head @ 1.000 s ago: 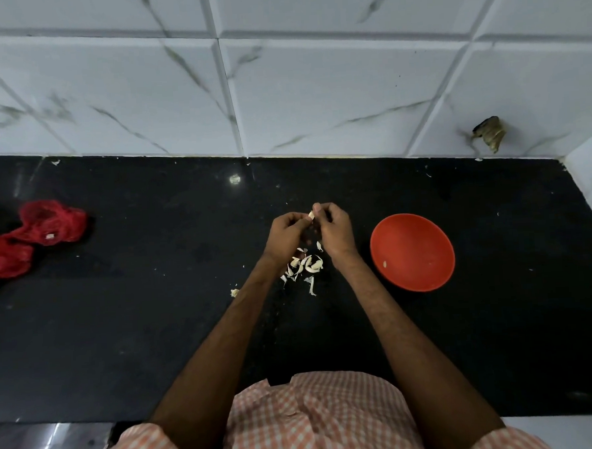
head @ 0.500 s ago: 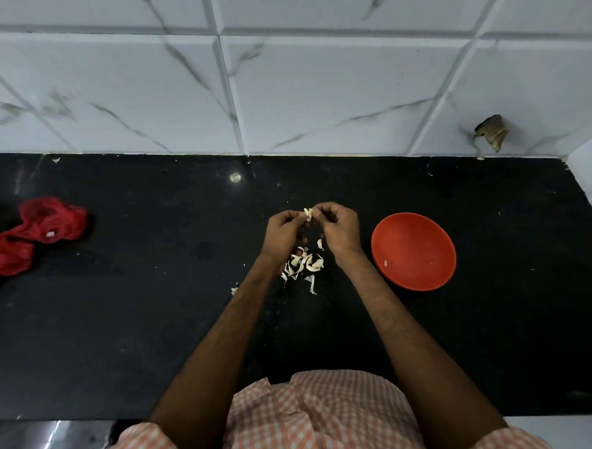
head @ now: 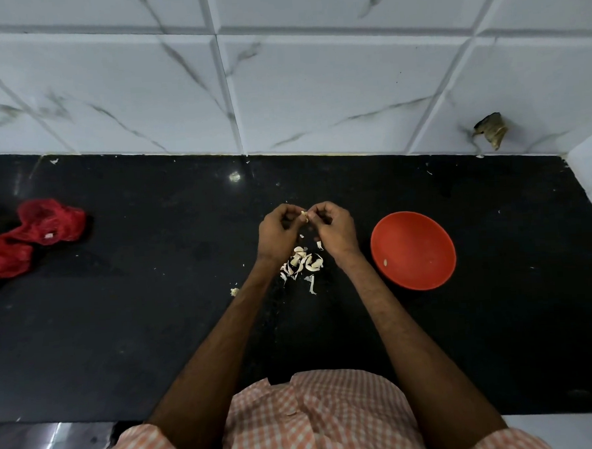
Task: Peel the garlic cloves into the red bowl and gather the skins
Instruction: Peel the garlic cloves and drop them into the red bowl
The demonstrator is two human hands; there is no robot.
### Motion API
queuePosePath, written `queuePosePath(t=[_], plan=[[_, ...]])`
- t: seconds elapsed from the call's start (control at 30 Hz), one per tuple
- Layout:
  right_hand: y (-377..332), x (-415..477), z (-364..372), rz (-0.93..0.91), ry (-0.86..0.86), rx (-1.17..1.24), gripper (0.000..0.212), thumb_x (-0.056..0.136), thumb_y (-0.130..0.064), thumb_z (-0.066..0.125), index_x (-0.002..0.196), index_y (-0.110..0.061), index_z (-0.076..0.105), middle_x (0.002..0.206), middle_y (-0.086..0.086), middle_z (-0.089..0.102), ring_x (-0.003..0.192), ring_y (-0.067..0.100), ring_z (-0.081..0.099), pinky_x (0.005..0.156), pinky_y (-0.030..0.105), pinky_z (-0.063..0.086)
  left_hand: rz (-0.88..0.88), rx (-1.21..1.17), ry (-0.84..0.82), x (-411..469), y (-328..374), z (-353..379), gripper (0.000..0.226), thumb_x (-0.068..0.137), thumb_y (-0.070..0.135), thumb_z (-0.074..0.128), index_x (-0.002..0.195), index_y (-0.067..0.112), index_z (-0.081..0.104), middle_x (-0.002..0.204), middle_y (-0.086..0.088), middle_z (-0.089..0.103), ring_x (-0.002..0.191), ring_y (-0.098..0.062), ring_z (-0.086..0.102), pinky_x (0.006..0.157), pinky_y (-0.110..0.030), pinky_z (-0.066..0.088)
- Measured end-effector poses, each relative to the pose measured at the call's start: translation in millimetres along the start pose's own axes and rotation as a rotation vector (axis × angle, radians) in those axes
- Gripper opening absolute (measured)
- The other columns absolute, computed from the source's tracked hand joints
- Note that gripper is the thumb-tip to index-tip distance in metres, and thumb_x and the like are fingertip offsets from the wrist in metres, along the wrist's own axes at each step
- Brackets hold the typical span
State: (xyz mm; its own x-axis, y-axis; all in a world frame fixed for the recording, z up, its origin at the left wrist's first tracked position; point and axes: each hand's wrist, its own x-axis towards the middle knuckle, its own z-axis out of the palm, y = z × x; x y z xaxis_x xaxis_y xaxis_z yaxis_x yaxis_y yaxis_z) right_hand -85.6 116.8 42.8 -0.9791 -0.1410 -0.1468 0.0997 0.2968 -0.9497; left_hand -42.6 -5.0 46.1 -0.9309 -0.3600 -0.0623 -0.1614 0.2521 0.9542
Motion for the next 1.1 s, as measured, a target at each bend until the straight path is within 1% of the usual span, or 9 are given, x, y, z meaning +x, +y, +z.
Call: queuePosePath(t=[0.17, 0.3, 0.37, 0.43, 0.53, 0.63, 0.73, 0.9, 1.1], plan=[[13.8, -0.5, -3.8, 0.079, 0.053, 0.001, 0.006, 0.093, -0.004, 0.067, 0.096, -0.009, 0.068, 0.087, 0.006, 0.072, 0.068, 0.011, 0.068, 0.057, 0.025, 0.057, -0.063, -0.021, 0.046, -3.4, -4.3, -5.4, 0.01, 0.089, 0.015, 0.074, 0.096, 0.011, 0.068, 0.087, 0.001, 0.071, 0.07, -0.012, 0.07, 0.05, -0.021, 0.053], [34.2, -4.3, -3.9, 0.103, -0.041, -0.164, 0.021, 0.092, 0.0, 0.066, 0.112, -0.007, 0.07, 0.102, 0.011, 0.074, 0.089, 0.018, 0.072, 0.078, 0.034, 0.062, -0.081, -0.065, 0.068, -6.3, -4.3, -5.8, 0.012, 0.086, 0.012, 0.077, 0.091, 0.008, 0.066, 0.081, -0.006, 0.072, 0.065, -0.019, 0.073, 0.046, -0.022, 0.053], [37.2, -5.3, -3.8, 0.078, -0.046, -0.264, 0.027, 0.095, -0.004, 0.062, 0.12, -0.007, 0.07, 0.113, 0.009, 0.073, 0.103, 0.017, 0.069, 0.09, 0.025, 0.054, -0.075, -0.046, 0.068, -6.1, -4.9, -5.4, 0.013, 0.085, 0.012, 0.078, 0.09, 0.008, 0.066, 0.078, -0.006, 0.072, 0.063, -0.017, 0.072, 0.047, -0.023, 0.053], [33.7, -4.3, -3.8, 0.09, -0.003, -0.256, 0.027, 0.098, -0.007, 0.058, 0.123, -0.008, 0.069, 0.118, 0.007, 0.072, 0.108, 0.016, 0.067, 0.093, 0.022, 0.049, -0.061, -0.03, 0.064, -6.2, -4.7, -4.5, 0.013, 0.084, 0.011, 0.078, 0.088, 0.009, 0.066, 0.074, -0.004, 0.072, 0.058, -0.01, 0.069, 0.047, -0.02, 0.052], [22.0, -4.9, -4.1, 0.21, -0.018, 0.069, 0.023, 0.102, -0.007, 0.052, 0.116, -0.007, 0.07, 0.113, 0.013, 0.072, 0.1, 0.019, 0.069, 0.087, 0.03, 0.058, -0.017, -0.003, 0.053, -6.1, -5.0, -3.0, 0.014, 0.081, 0.008, 0.081, 0.086, 0.009, 0.068, 0.075, -0.001, 0.072, 0.062, -0.004, 0.068, 0.056, -0.016, 0.052], [11.5, -10.2, -7.2, 0.2, -0.084, 0.284, 0.021, 0.102, -0.009, 0.053, 0.113, -0.001, 0.069, 0.104, 0.015, 0.072, 0.093, 0.019, 0.071, 0.075, 0.026, 0.06, 0.015, 0.019, 0.036, -6.1, -3.6, -0.1, 0.014, 0.079, 0.009, 0.082, 0.085, 0.008, 0.07, 0.076, 0.003, 0.072, 0.067, 0.0, 0.068, 0.06, -0.014, 0.051], [7.1, -12.3, -8.8, 0.149, -0.105, 0.309, 0.016, 0.098, -0.005, 0.06, 0.11, -0.001, 0.069, 0.099, 0.011, 0.073, 0.088, 0.014, 0.072, 0.072, 0.024, 0.059, 0.032, 0.02, 0.022, -5.5, -1.6, 2.7, 0.016, 0.078, 0.011, 0.083, 0.083, 0.006, 0.07, 0.075, 0.003, 0.072, 0.065, -0.001, 0.068, 0.059, -0.014, 0.052], [8.1, -14.2, -19.2, 0.153, -0.061, 0.337, 0.008, 0.094, -0.001, 0.064, 0.099, -0.006, 0.069, 0.092, 0.008, 0.072, 0.084, 0.014, 0.072, 0.079, 0.029, 0.061, 0.037, 0.019, -0.006, -4.5, 0.3, 10.0, 0.021, 0.076, 0.012, 0.086, 0.079, 0.013, 0.065, 0.077, -0.001, 0.072, 0.069, -0.01, 0.07, 0.061, -0.02, 0.057], [29.4, -6.5, -76.5, 0.263, 0.22, 0.357, 0.017, 0.093, 0.01, 0.059, 0.107, 0.003, 0.067, 0.097, 0.014, 0.071, 0.087, 0.019, 0.071, 0.076, 0.022, 0.06, -0.079, -0.012, -0.146, -3.2, 0.7, 40.6, 0.014, 0.089, 0.001, 0.069, 0.091, 0.012, 0.061, 0.084, -0.004, 0.074, 0.064, -0.013, 0.067, 0.048, -0.028, 0.055]])
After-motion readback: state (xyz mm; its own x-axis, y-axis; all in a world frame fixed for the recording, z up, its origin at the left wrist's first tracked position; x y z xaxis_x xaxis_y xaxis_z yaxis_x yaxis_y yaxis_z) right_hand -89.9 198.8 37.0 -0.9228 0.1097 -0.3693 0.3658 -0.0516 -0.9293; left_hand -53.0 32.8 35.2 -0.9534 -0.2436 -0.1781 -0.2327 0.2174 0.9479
